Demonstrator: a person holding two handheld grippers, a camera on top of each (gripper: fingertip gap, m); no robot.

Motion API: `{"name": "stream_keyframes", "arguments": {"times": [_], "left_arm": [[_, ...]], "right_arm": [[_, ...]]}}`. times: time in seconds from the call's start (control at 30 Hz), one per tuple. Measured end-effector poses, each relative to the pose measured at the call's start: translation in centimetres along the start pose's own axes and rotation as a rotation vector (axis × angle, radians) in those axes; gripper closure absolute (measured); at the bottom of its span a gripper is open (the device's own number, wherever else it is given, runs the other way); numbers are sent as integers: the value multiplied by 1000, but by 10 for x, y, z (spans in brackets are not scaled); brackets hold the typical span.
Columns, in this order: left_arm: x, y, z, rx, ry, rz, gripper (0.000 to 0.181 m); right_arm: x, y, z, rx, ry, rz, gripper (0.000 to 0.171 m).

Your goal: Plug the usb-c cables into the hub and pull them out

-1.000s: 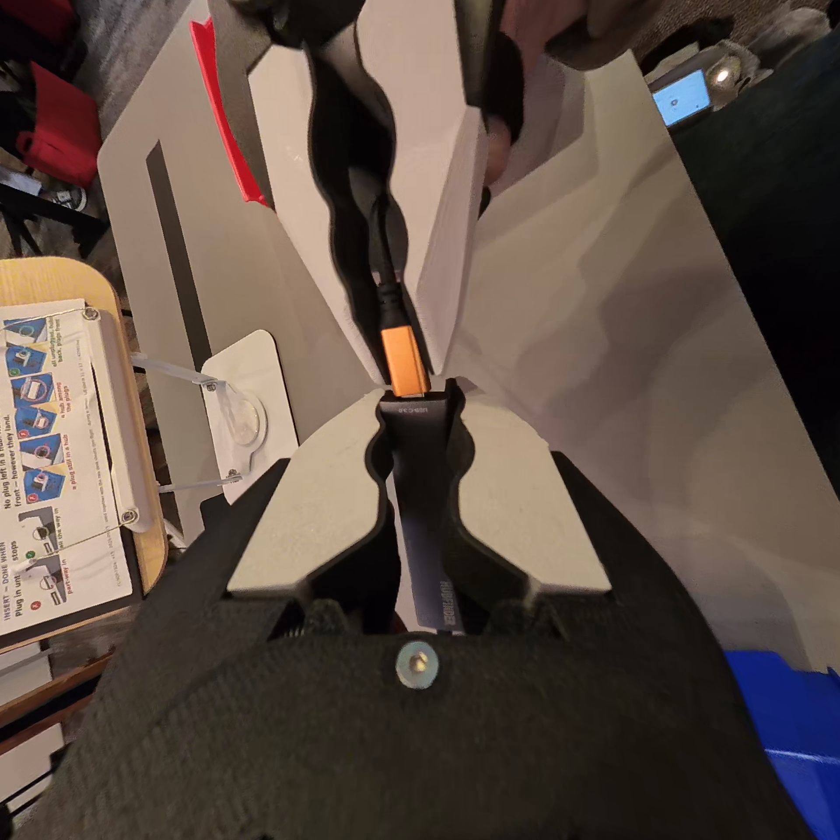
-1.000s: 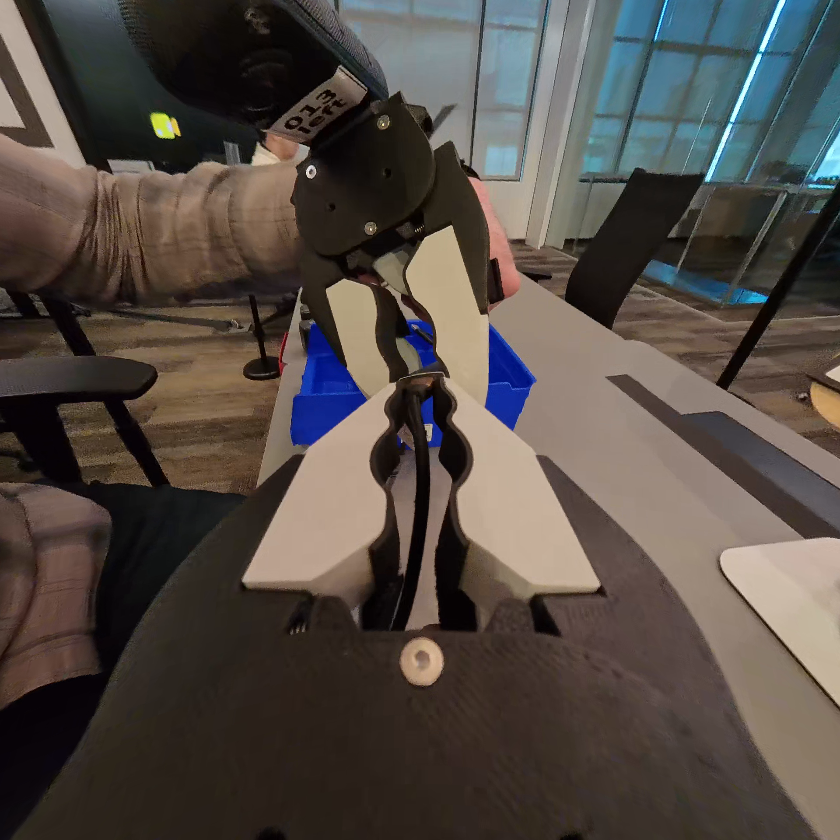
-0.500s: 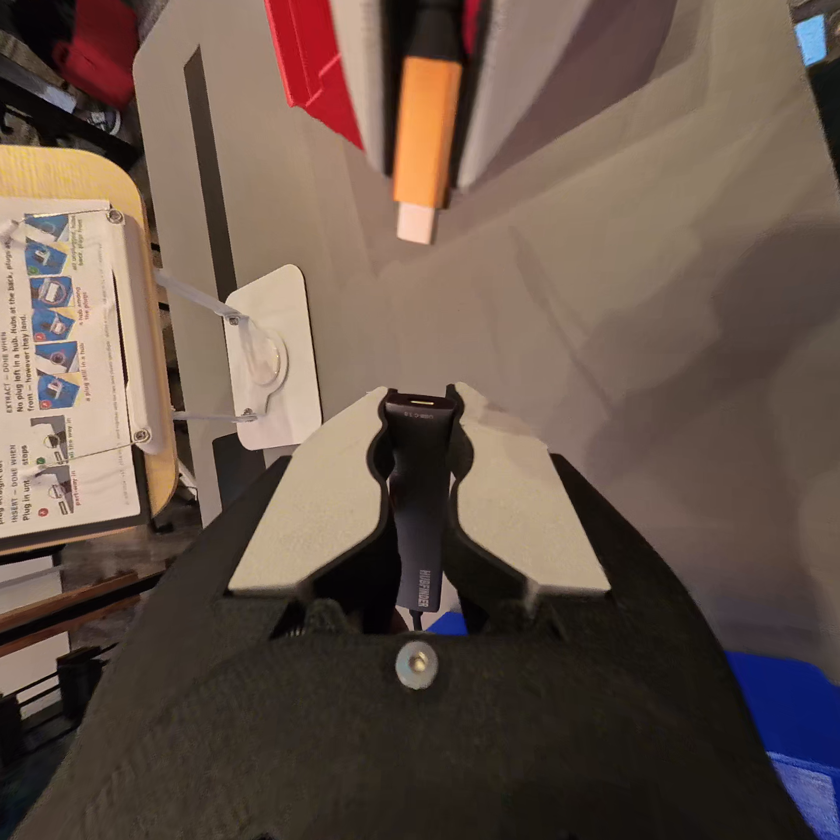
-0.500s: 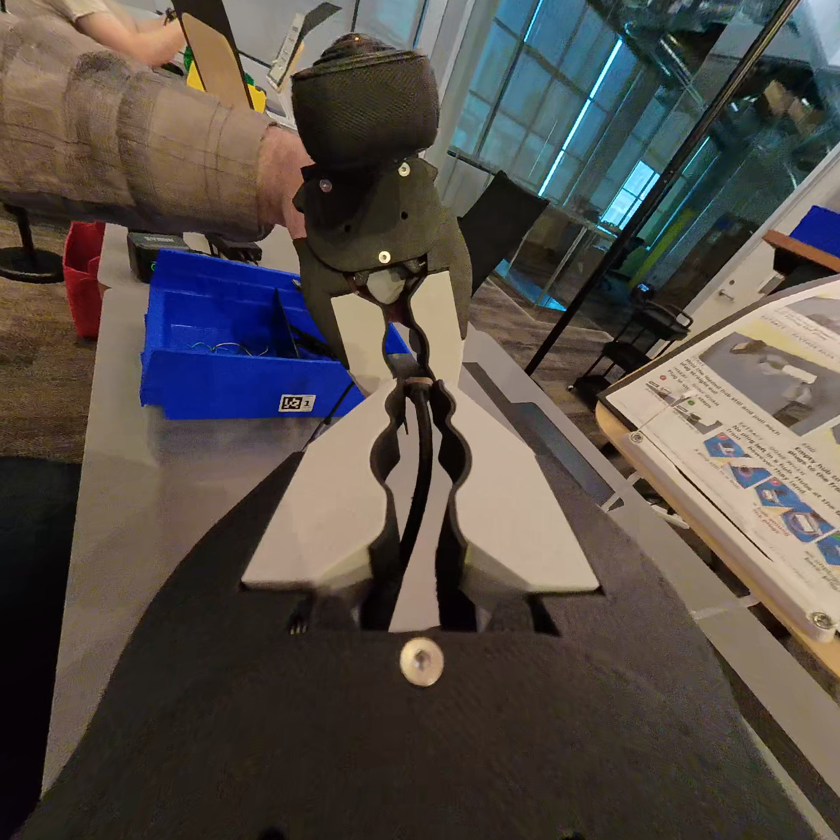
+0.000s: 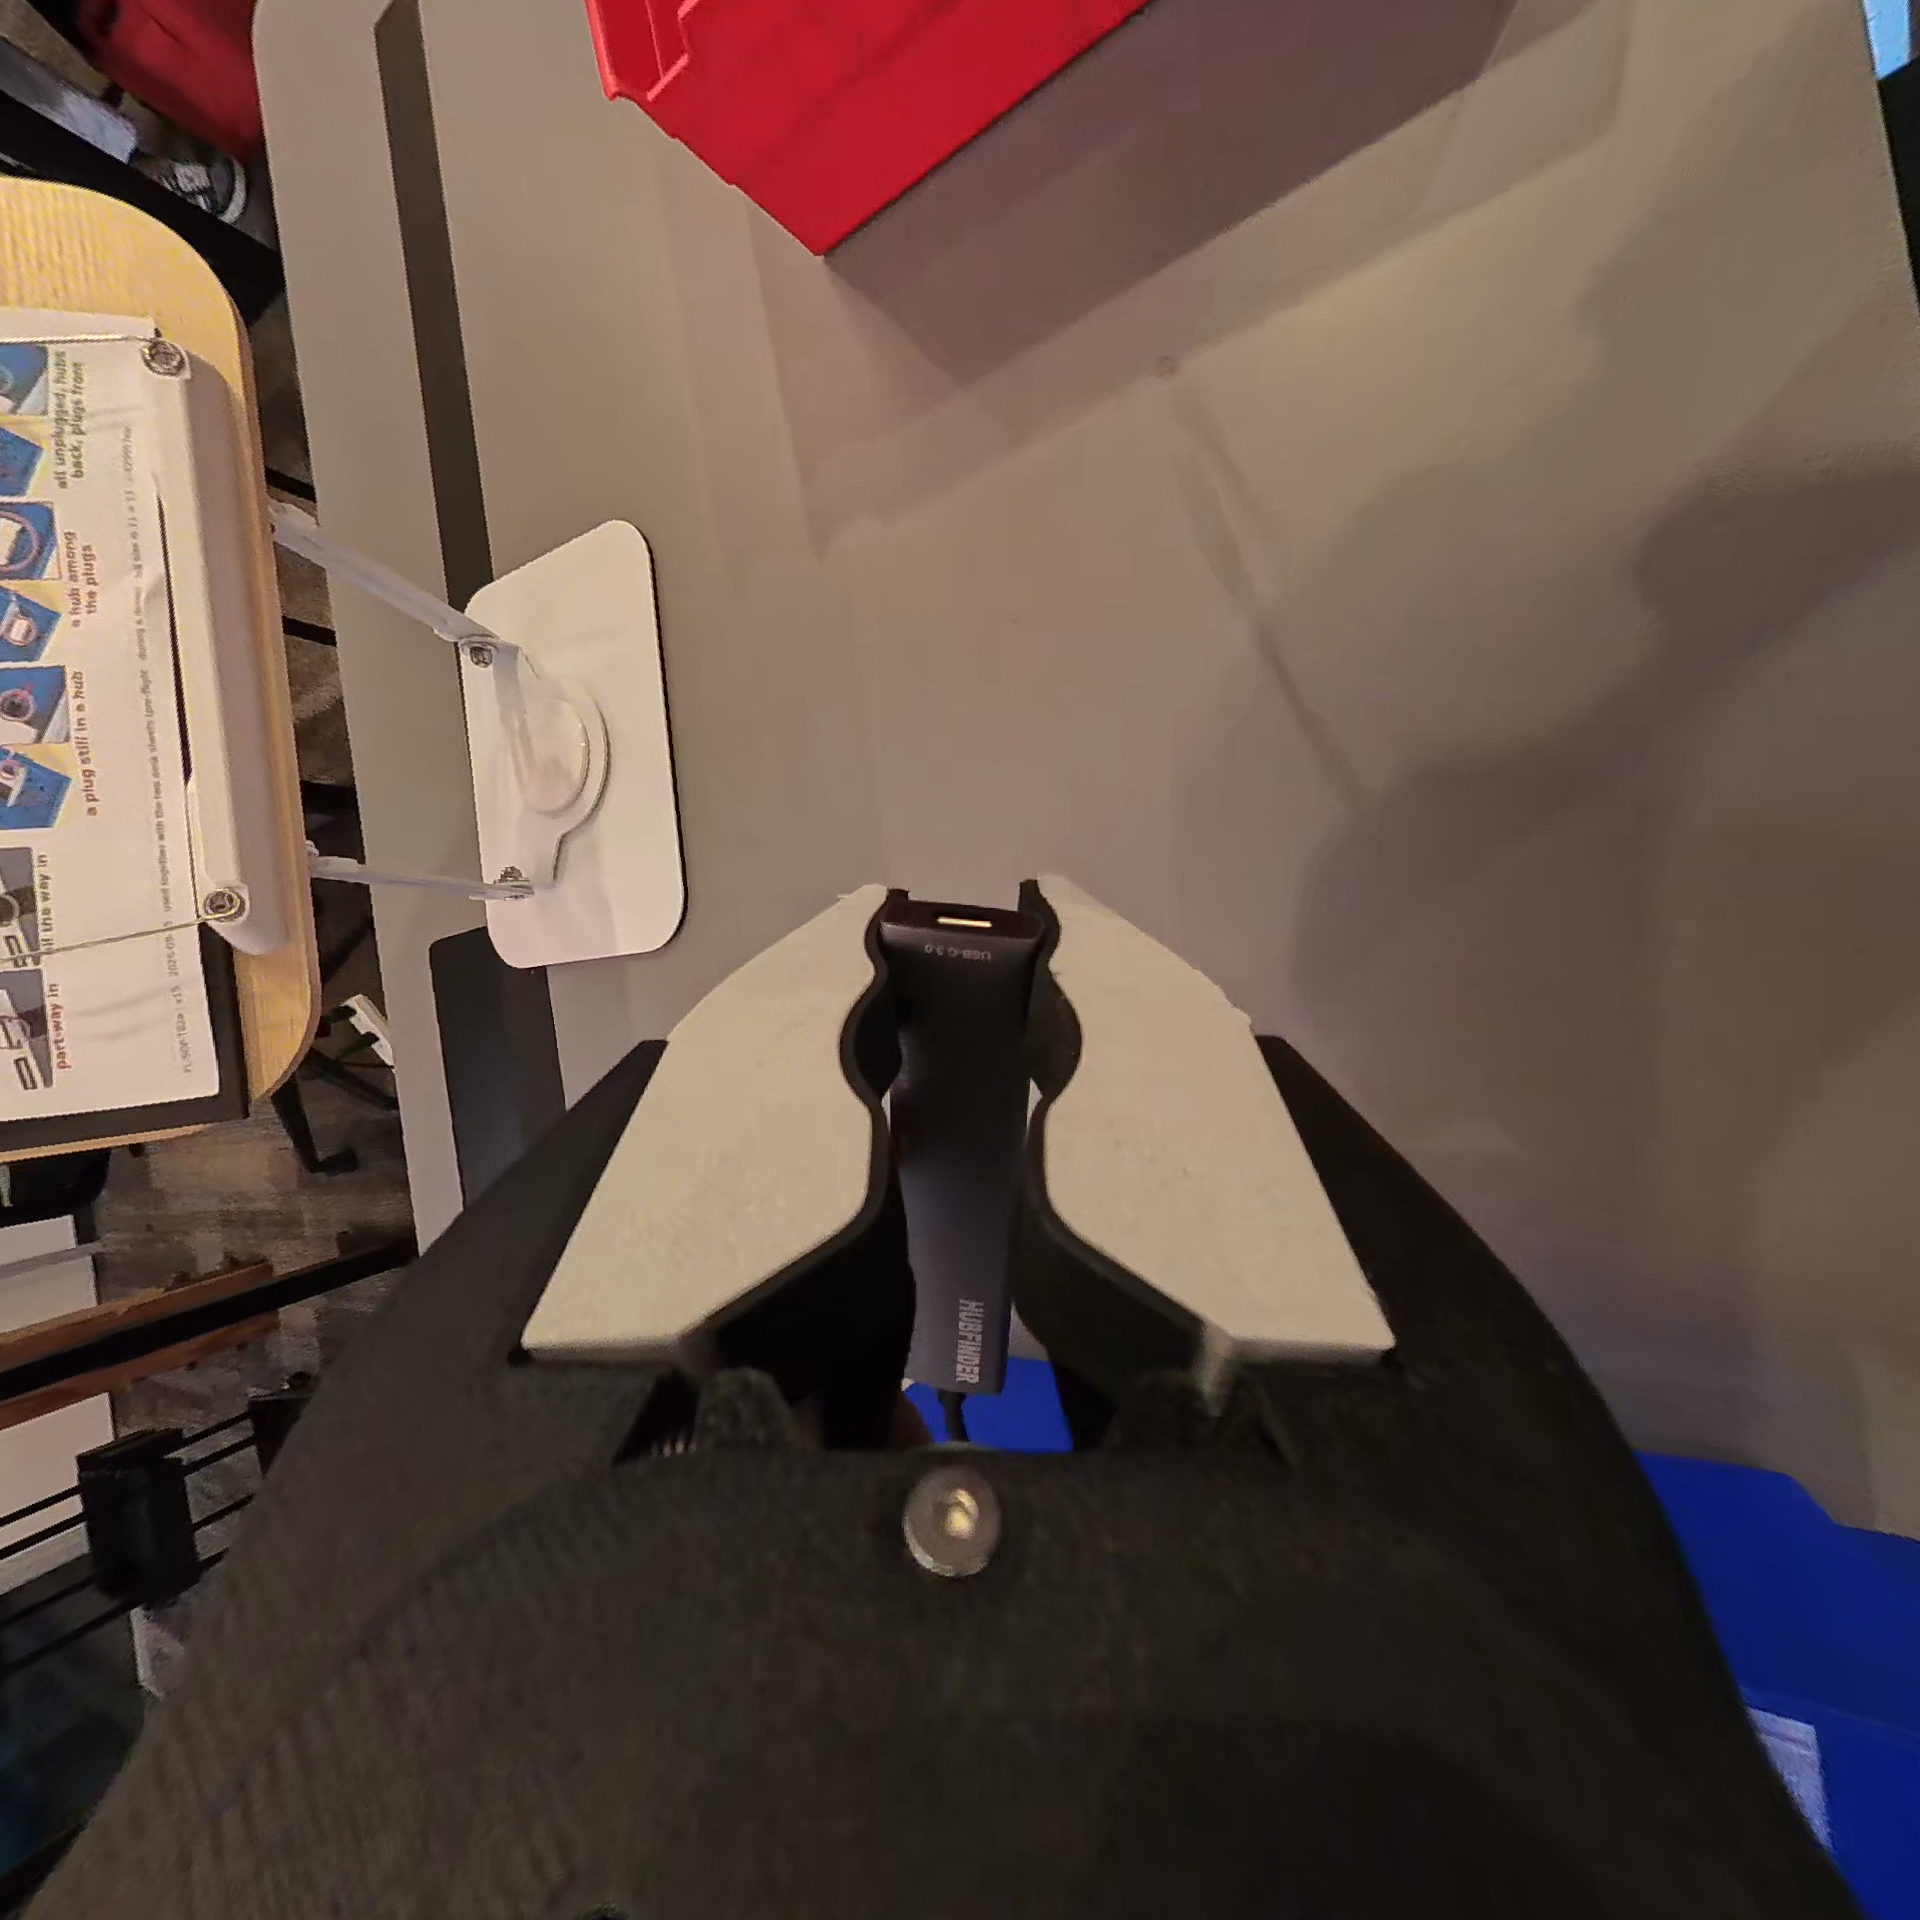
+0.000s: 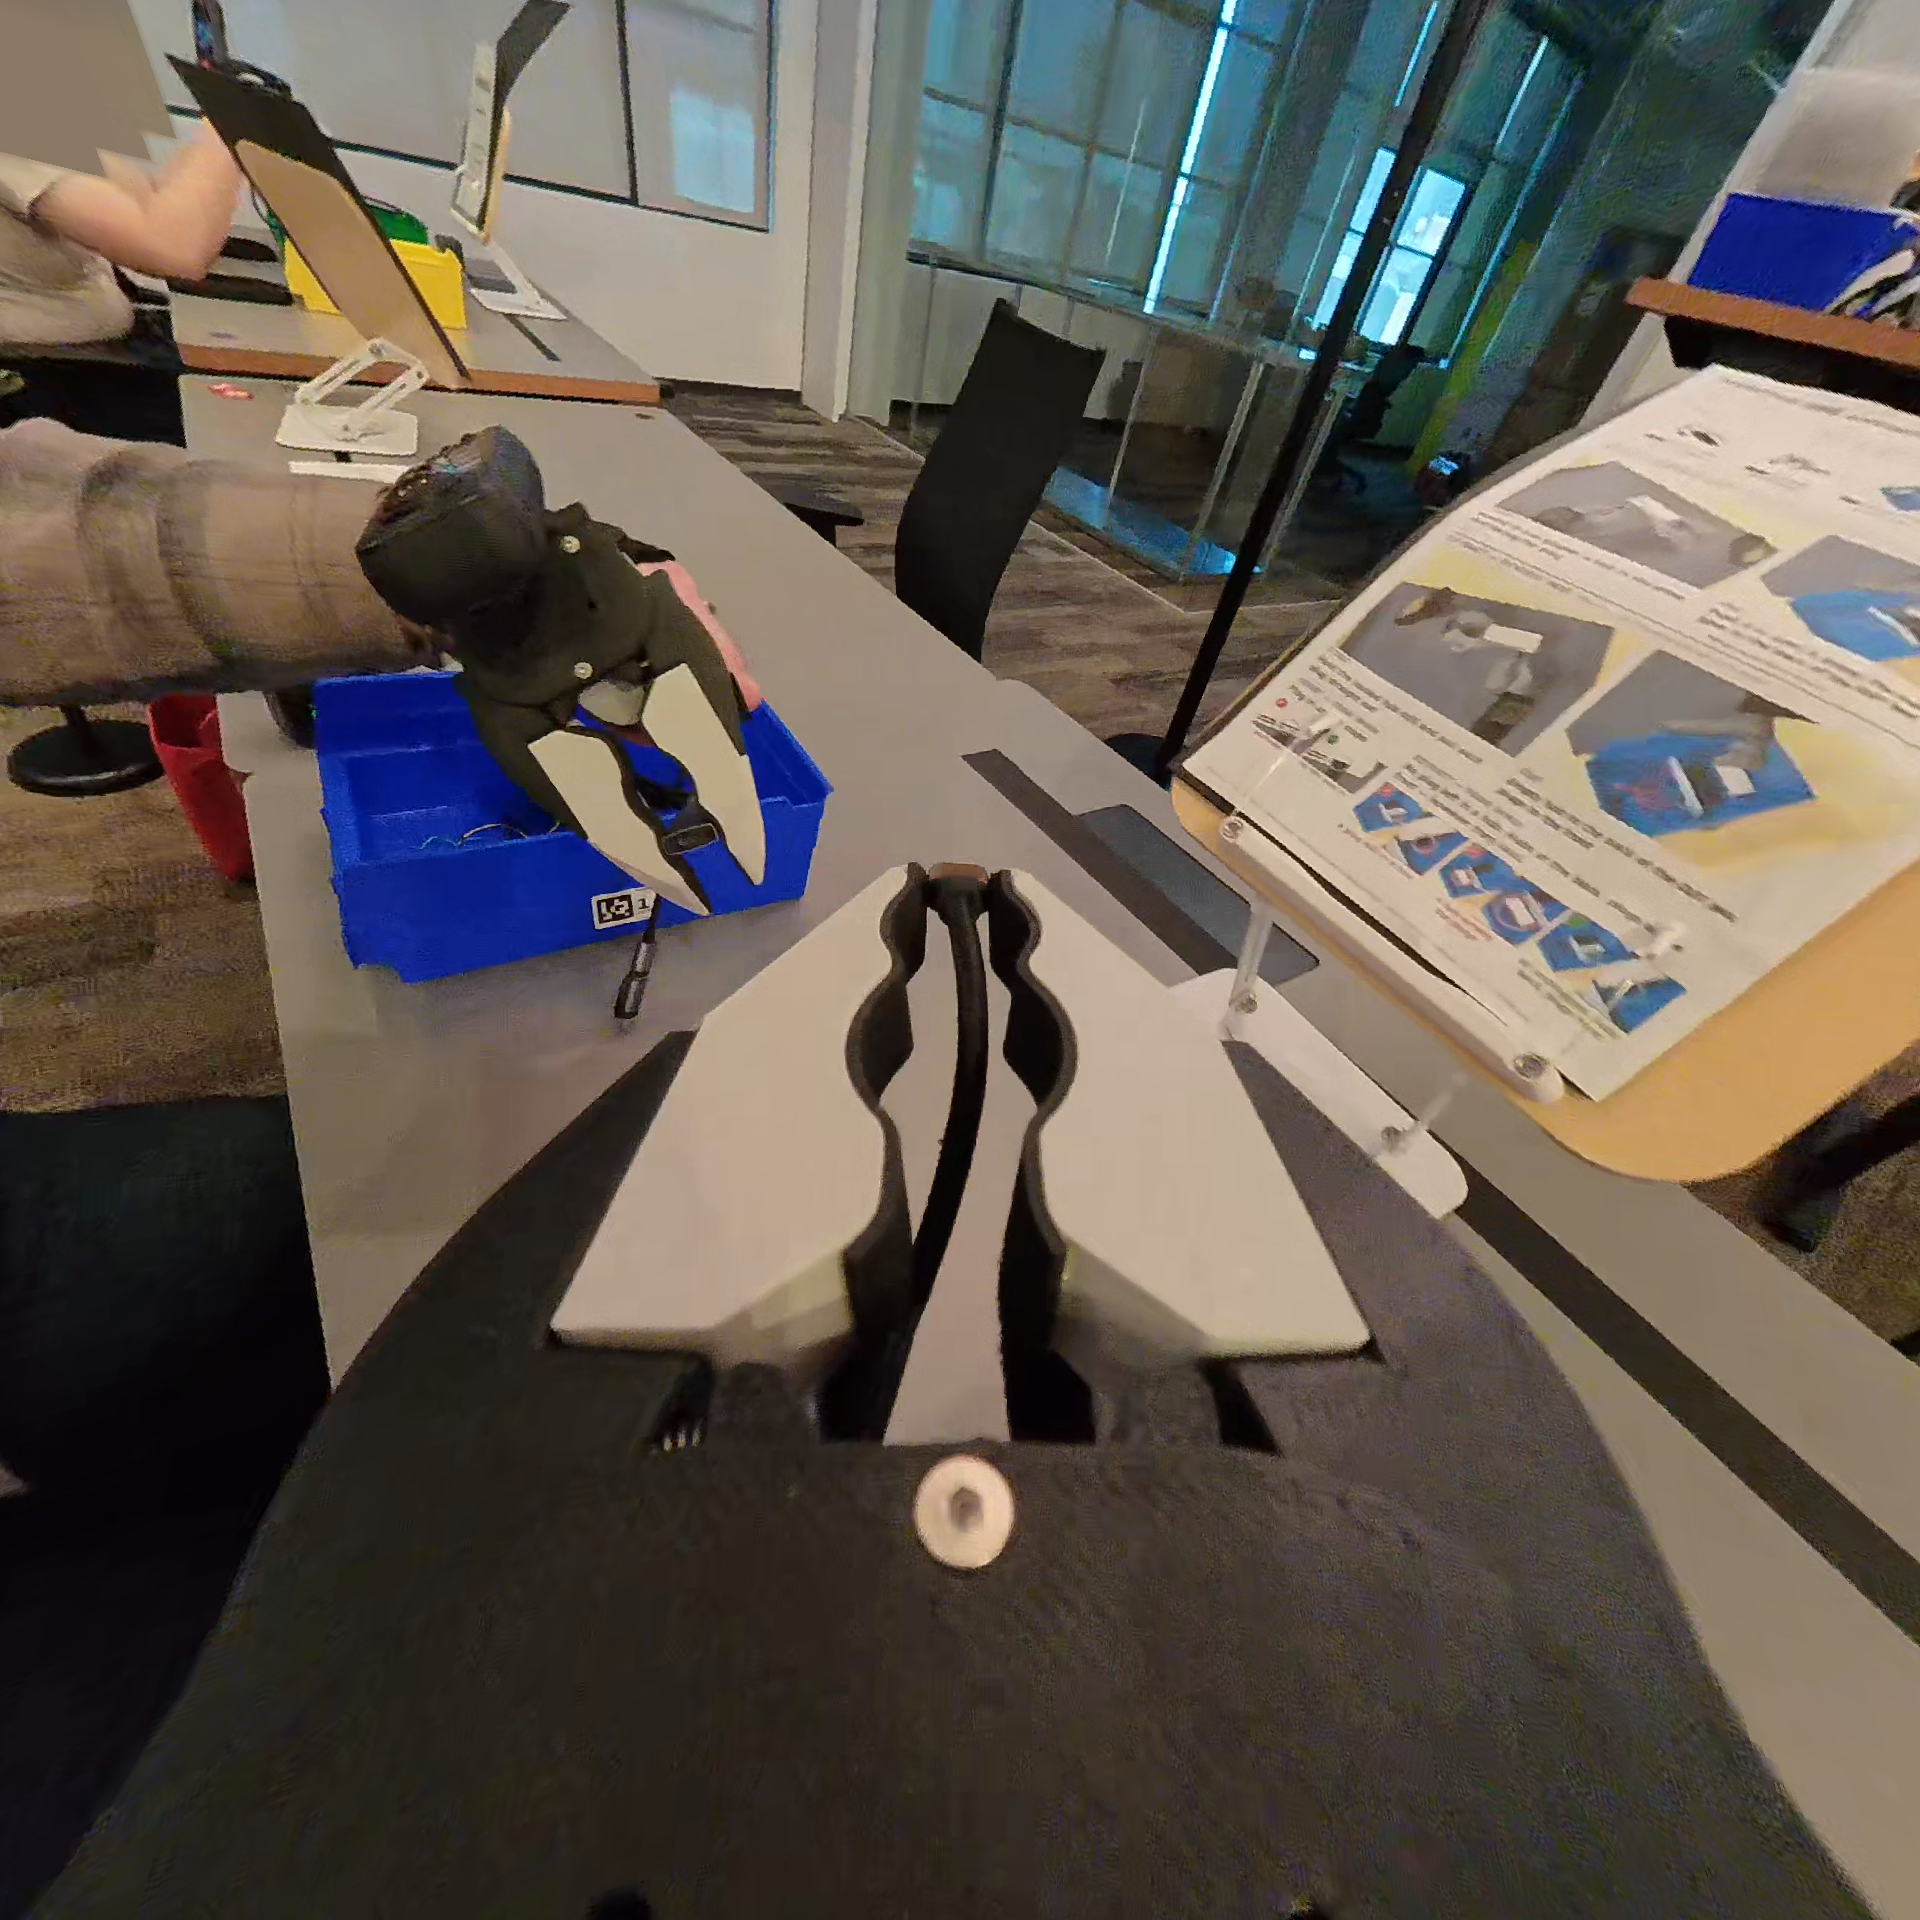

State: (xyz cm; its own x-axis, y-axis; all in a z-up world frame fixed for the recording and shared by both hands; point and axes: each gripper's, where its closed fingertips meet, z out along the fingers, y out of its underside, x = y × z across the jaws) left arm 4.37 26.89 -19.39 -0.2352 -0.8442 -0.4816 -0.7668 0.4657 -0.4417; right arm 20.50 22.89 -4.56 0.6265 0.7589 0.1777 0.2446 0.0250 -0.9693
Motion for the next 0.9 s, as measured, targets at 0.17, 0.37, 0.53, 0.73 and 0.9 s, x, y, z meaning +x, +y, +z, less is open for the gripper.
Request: {"name": "stream_keyframes", "arguments": {"times": [0.17, 0.37, 0.53, 0.73, 0.9], "left_arm": [[6, 2, 2, -3, 5, 8, 162], [9, 0, 3, 4, 11, 4, 162], [13, -2, 7, 0, 24, 5, 162], [16, -3, 12, -14, 37, 10, 162], [16, -6, 13, -11, 39, 12, 162]], "right_arm": [[46, 40, -49, -103, 129, 85, 162], [65, 126, -79, -276, 199, 172, 161], [56, 202, -84, -435, 188, 197, 161], [35, 256, -89, -655, 146, 149, 158], [37, 264, -98, -729, 140, 86, 148]]}}
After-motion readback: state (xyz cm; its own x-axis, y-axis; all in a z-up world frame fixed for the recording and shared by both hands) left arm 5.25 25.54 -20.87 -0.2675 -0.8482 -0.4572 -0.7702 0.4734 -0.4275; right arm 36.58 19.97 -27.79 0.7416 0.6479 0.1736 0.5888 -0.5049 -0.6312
